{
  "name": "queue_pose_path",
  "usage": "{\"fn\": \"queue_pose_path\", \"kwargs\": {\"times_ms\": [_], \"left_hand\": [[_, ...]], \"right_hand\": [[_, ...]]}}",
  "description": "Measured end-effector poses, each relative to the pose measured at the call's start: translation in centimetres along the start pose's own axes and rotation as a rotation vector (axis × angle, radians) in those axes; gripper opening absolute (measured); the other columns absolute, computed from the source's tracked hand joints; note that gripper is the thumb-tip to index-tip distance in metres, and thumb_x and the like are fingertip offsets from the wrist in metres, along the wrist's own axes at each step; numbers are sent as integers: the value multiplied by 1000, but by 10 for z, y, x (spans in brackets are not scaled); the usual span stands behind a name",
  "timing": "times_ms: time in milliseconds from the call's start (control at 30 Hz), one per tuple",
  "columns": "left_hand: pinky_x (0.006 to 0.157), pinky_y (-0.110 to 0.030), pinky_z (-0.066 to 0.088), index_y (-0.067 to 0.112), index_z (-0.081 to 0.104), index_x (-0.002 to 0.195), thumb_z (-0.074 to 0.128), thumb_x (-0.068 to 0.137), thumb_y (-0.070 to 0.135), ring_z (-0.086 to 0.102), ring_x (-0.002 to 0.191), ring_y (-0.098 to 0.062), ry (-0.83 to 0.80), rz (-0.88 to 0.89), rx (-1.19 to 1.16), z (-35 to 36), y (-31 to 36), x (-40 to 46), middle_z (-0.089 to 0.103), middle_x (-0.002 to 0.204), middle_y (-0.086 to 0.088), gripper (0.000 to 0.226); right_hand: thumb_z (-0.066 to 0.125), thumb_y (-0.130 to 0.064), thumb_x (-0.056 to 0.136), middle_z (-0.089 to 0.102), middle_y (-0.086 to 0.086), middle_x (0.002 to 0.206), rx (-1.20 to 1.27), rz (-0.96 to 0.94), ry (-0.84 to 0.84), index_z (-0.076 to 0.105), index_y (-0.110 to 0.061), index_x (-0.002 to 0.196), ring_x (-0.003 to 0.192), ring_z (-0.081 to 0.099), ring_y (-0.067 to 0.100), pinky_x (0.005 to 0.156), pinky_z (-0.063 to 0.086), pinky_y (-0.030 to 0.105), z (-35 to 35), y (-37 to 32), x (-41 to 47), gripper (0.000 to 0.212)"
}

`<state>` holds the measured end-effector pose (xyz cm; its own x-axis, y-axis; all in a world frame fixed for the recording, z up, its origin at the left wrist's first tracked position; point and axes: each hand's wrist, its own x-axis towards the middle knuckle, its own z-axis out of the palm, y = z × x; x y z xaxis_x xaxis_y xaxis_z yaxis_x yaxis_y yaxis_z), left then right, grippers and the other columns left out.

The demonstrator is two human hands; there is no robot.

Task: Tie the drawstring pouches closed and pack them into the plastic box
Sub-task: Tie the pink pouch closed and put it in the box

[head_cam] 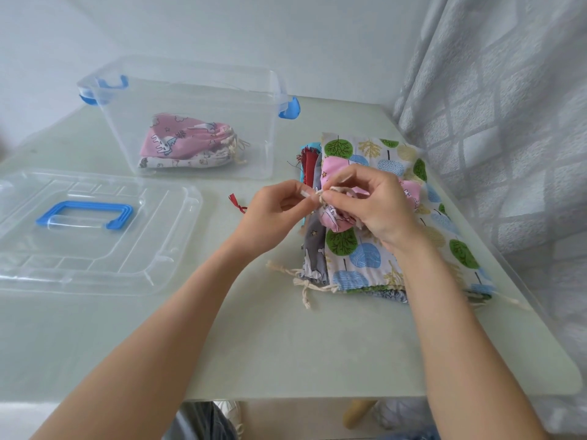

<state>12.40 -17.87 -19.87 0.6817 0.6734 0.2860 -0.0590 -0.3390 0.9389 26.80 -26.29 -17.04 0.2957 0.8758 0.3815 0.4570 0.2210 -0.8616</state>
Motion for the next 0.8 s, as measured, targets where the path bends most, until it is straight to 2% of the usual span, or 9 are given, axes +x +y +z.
{"fn": "queue_pose_path", "kwargs": {"times_ms": [100, 200, 300, 367, 433, 500, 567, 633, 800], "left_hand": [[80, -34, 53, 22, 61, 75, 62, 89, 18, 68, 78, -18, 59, 32, 116, 0, -1, 0, 69, 78, -2, 15], [75, -32, 56, 27, 62, 71, 67, 85, 22, 69, 72, -13, 149, 103, 247, -1, -2, -2, 68, 70, 9, 16], [72, -27, 55, 29, 63, 71, 68, 82, 25, 66, 68, -7, 218, 160, 313, -2, 1, -2, 66, 67, 15, 12], [69, -20, 52, 26, 64, 71, 68, 84, 23, 64, 65, -3, 198, 147, 250, -4, 4, -3, 66, 66, 14, 14], [69, -13, 47, 20, 66, 73, 61, 89, 25, 63, 68, 1, 163, 65, 82, -3, 9, -5, 68, 71, 10, 18], [77, -14, 48, 17, 68, 82, 51, 95, 25, 65, 79, -2, 148, -22, -93, -4, 11, -5, 70, 82, 7, 23], [81, -18, 49, 17, 67, 100, 51, 95, 20, 65, 88, -9, 83, -65, -187, -6, 10, -4, 71, 96, 2, 17], [78, -17, 49, 19, 66, 108, 55, 92, 16, 64, 86, -10, 1, -73, -211, -9, 10, -4, 72, 97, 0, 19], [68, -12, 47, 16, 69, 87, 66, 81, 6, 66, 73, -4, -7, -90, -264, -14, 10, -4, 73, 75, 6, 12]], "right_hand": [[72, -5, 77, 66, -8, 75, -231, -114, 101, 68, -18, 79, 72, 62, 0, 67, 49, 17, 7, 2, -2, 14], [67, -6, 77, 63, -6, 74, -475, -285, 194, 64, -13, 80, 68, 57, 5, 59, 47, 20, 18, 2, -4, 8], [67, -5, 77, 63, -3, 78, -604, -392, 284, 61, -10, 82, 69, 53, 5, 58, 41, 14, 26, 5, -4, 9], [68, -7, 80, 66, -1, 80, -583, -425, 332, 63, -7, 83, 70, 57, 9, 61, 44, 15, 24, 6, -4, 6], [69, -9, 82, 68, 0, 81, -470, -426, 338, 65, -5, 85, 74, 62, 12, 65, 51, 24, 20, 8, -5, 7], [70, -8, 81, 67, 4, 82, -324, -405, 293, 64, -2, 85, 76, 64, 14, 69, 54, 29, 16, 9, -6, 10], [72, -7, 79, 66, 5, 80, -272, -402, 251, 62, -1, 82, 76, 64, 15, 71, 55, 31, 17, 9, -7, 12], [73, -6, 78, 64, -1, 79, -283, -422, 230, 62, -2, 80, 76, 63, 13, 71, 55, 32, 18, 10, -7, 12], [74, -6, 76, 66, 0, 81, -258, -454, 190, 64, 0, 78, 78, 66, 15, 71, 56, 32, 15, 15, -7, 12]]}}
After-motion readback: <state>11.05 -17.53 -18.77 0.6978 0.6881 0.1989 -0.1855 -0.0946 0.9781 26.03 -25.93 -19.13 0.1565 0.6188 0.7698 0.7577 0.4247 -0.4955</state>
